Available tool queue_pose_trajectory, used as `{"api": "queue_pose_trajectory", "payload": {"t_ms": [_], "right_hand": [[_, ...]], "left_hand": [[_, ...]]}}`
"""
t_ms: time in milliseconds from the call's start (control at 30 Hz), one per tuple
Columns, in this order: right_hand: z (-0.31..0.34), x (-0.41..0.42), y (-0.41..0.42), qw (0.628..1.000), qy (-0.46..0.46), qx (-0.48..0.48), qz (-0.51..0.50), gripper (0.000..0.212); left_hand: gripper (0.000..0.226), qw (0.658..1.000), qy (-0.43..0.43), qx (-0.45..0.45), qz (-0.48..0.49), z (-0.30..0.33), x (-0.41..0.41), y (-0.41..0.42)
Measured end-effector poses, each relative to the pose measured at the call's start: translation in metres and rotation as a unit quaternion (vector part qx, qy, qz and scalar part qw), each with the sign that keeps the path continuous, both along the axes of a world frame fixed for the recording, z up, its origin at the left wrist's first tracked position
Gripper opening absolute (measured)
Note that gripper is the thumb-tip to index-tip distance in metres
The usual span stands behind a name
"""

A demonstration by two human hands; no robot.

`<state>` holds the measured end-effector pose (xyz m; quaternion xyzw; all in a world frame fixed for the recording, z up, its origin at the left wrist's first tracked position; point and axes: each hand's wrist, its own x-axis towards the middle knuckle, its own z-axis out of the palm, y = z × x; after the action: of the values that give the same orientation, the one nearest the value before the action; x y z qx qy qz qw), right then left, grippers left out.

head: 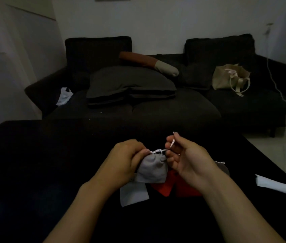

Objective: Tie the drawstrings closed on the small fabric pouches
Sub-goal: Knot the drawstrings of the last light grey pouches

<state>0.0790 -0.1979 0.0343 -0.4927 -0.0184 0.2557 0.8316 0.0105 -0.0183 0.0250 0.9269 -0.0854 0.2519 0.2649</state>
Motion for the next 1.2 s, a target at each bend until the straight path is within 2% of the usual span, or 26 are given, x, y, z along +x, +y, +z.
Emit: {"api": "queue_pose_trajectory", "payload": {"t_ms": [100, 200, 300, 367, 533, 633, 767, 900, 1033, 1100, 1200], "right_hand": [[-0.003, -0.002, 0.006, 0.999, -0.047, -0.014, 0.009, 0.021], [-0.003, -0.005, 0.014, 0.999, -0.048, 0.013, 0.003, 0.021], [0.0, -0.009, 0.018, 0.998, -0.021, 0.057, 0.009, 0.021], [0.002, -0.01, 0.016, 0.998, -0.015, 0.066, 0.009, 0.022], [0.007, -0.008, 0.006, 0.997, -0.077, 0.023, 0.016, 0.021], [0.006, -0.008, 0.006, 0.992, -0.122, -0.008, 0.024, 0.023], [0.005, -0.007, 0.007, 0.991, -0.125, -0.012, 0.045, 0.024], [0.008, -0.006, 0.001, 0.99, -0.134, 0.003, 0.047, 0.025], [0.013, -0.005, 0.0, 0.985, -0.167, 0.016, -0.038, 0.026], [0.013, -0.005, 0.002, 0.981, -0.185, 0.011, -0.065, 0.026], [0.01, -0.008, 0.005, 0.983, -0.178, 0.022, -0.04, 0.025]], "left_hand": [[0.027, 0.993, 0.043, -0.1, 0.041, -0.002, 0.001, -0.011], [0.036, 0.972, 0.098, -0.211, 0.029, -0.001, 0.002, -0.024], [0.039, 0.931, 0.122, -0.343, -0.002, 0.005, 0.004, -0.036], [0.042, 0.911, 0.113, -0.396, -0.005, 0.005, 0.006, -0.036], [0.043, 0.898, 0.1, -0.428, -0.033, 0.007, 0.004, -0.03], [0.051, 0.916, 0.102, -0.383, -0.062, 0.008, 0.002, -0.028], [0.054, 0.931, 0.103, -0.336, -0.095, 0.01, -0.002, -0.026], [0.052, 0.941, 0.043, -0.332, -0.05, 0.009, -0.002, -0.018], [0.057, 0.947, -0.012, -0.32, 0.004, 0.008, 0.001, -0.017], [0.057, 0.945, -0.012, -0.327, 0.0, 0.008, 0.003, -0.02], [0.057, 0.939, 0.005, -0.343, -0.02, 0.007, 0.003, -0.018]]}}
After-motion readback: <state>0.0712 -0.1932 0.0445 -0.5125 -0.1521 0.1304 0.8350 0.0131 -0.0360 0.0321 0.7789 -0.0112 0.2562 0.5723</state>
